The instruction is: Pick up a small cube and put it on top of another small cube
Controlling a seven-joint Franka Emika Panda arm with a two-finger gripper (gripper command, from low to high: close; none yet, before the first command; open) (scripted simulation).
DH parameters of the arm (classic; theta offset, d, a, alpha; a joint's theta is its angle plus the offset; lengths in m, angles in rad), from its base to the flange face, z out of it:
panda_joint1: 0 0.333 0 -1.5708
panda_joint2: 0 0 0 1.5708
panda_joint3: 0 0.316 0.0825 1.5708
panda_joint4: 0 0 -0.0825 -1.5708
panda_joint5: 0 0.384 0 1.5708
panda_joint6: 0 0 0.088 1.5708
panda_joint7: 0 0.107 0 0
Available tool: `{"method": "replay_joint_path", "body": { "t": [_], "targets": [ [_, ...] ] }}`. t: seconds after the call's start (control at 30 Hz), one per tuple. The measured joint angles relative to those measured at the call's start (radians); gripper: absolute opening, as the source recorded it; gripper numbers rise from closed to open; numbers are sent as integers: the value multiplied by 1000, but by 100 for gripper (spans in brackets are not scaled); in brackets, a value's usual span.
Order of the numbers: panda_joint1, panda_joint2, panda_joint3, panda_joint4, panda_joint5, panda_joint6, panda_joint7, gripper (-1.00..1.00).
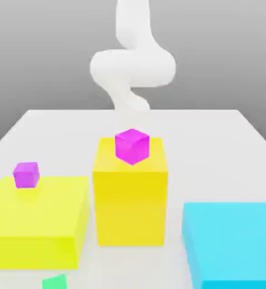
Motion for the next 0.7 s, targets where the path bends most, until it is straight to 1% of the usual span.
{"method": "replay_joint_path", "body": {
  "t": [0.4,0.57,0.7],
  "targets": [
    [79,440,-171,20,129,111,-316,0],
    [77,623,-209,29,191,156,-453,0],
    [52,767,-216,35,227,193,-552,0]
  ]
}}
